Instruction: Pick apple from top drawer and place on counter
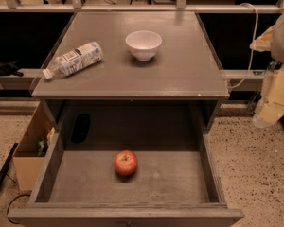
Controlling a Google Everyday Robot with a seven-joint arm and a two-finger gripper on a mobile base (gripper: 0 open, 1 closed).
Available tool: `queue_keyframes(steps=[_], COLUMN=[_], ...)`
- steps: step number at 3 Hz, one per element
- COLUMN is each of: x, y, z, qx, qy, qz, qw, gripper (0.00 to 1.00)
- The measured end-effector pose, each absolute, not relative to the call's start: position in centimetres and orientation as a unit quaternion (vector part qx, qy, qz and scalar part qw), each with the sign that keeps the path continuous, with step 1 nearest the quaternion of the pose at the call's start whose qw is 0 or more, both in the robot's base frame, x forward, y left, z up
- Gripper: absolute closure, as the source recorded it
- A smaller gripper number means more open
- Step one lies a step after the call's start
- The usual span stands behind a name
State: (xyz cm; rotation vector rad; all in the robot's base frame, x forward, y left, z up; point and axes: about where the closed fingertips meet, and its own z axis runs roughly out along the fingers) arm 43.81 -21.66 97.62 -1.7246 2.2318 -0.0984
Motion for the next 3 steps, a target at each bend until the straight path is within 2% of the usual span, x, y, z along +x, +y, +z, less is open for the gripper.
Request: queue_keyframes(steps=[2,3], x=[43.8,43.7], y=[-20.6,-19.4], z=[97.3,94.9], qx=[-0.608,-0.617], qy=[0.772,0.753], qz=[-0.019,0.027], qw=[0.184,0.225], gripper=[0.0,0.0])
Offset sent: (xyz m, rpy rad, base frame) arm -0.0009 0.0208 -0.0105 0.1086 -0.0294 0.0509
